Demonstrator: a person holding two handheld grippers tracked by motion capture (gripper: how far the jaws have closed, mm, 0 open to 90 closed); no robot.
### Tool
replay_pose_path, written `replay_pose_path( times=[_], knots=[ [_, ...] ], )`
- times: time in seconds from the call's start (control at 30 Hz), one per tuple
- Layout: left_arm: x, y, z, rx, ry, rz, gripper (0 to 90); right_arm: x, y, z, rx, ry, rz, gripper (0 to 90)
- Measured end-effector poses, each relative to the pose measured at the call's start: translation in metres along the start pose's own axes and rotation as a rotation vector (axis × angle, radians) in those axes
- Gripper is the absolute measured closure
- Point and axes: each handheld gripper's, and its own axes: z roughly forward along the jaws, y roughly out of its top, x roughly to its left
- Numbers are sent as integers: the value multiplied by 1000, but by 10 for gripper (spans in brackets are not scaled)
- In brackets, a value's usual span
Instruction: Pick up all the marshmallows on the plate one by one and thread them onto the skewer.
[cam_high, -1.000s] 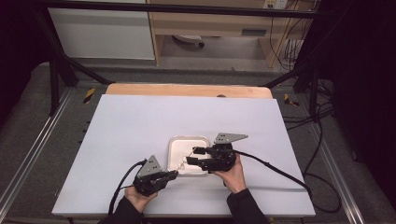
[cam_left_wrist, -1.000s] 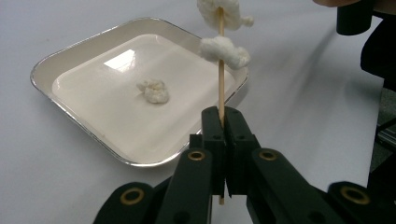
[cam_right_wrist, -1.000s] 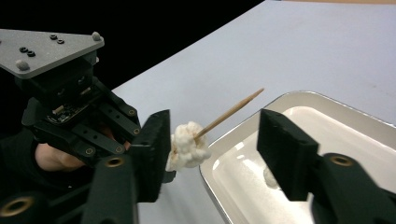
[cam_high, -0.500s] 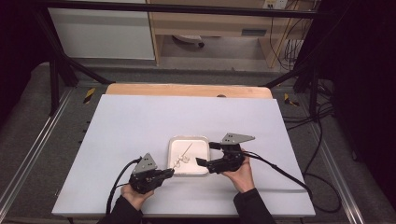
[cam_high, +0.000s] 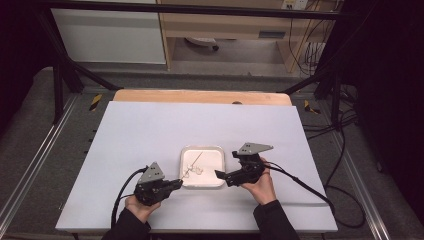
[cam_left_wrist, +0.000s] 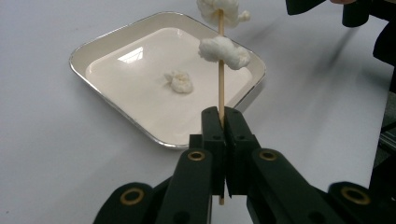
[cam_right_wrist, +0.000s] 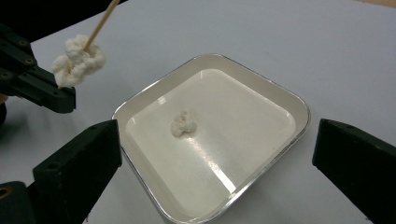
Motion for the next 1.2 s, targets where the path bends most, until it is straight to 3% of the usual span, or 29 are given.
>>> replay_pose_path(
  times=[0.23, 0.87, 0.93, 1.2],
  knots=[
    [7, -4, -9, 2, 8, -15, 885, 1, 5, 7, 32, -20, -8, 6],
    [15, -11, -14, 19, 16, -16, 885, 14, 21, 52, 102, -40, -39, 15],
    [16, -11, -14, 15, 17, -20, 885, 16, 22, 57, 115, -50, -56, 26],
    [18, -12, -14, 16, 17, -24, 885, 20, 21, 80, 158, -7, -78, 151]
  ],
)
